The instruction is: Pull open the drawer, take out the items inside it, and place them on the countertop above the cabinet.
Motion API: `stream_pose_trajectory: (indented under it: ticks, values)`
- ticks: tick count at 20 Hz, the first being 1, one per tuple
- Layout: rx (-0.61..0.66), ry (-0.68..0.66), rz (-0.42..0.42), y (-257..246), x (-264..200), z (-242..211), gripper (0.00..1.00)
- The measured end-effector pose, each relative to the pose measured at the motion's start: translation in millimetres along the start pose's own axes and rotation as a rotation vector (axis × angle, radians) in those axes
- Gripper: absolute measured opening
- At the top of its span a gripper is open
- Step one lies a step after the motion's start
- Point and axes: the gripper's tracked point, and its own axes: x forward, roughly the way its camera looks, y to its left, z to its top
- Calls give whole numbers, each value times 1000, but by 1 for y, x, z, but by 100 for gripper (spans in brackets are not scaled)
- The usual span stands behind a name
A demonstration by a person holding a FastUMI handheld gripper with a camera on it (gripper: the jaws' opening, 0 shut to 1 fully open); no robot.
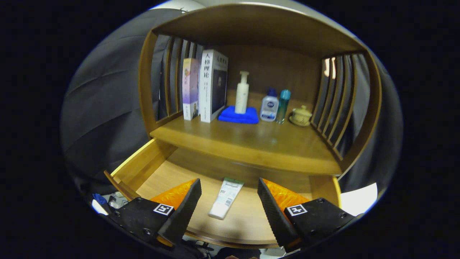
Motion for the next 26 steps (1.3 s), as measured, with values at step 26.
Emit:
stream_pose_trajectory:
  ticks: [26]
  values:
    - [67, 577, 40, 9, 93, -91, 77]
